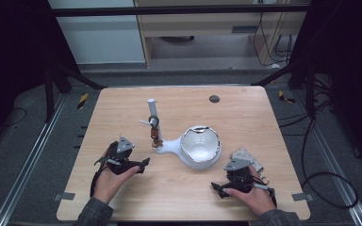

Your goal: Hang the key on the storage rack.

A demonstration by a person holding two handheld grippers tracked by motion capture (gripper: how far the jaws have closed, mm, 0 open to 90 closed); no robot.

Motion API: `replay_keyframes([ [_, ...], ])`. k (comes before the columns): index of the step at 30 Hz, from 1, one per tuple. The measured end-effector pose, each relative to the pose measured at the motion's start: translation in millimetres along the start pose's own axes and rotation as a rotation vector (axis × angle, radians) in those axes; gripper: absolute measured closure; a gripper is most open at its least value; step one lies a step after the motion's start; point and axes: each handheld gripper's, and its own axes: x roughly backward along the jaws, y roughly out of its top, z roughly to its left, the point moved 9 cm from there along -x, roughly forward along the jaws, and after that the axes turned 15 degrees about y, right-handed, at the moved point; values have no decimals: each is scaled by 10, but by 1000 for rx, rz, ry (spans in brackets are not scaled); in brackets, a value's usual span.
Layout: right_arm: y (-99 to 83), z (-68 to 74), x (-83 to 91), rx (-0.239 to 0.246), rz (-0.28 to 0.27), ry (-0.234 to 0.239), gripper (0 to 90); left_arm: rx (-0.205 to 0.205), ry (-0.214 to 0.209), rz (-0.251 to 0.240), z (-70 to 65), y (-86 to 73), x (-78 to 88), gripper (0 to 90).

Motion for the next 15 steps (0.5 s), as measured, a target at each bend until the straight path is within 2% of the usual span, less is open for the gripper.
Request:
replay_keyframes([
  [1,0,-1,0,-1,1,-3,6,8,-1,3,9,-40,-17,93],
  [3,0,-5,12,-7,17,-6,20,-10,-8,17,25,-93,-34,83],
  [6,7,-19,62,-10,65,-11,61,-13,-9,8,69,-139,-28,73],
  [9,105,-41,227,5,71,-59,56,-26,5,27,101,-232,-64,55],
  [11,155,-55,338,8,88,-76,50,-10,14,61,122,-299,-94,29],
  [13,189,-93,448,9,112,-106,58,3,14,64,141,-315,-101,38],
  [15,212,-127,544,-3,132,-117,60,6,11,59,157,-318,-105,35],
])
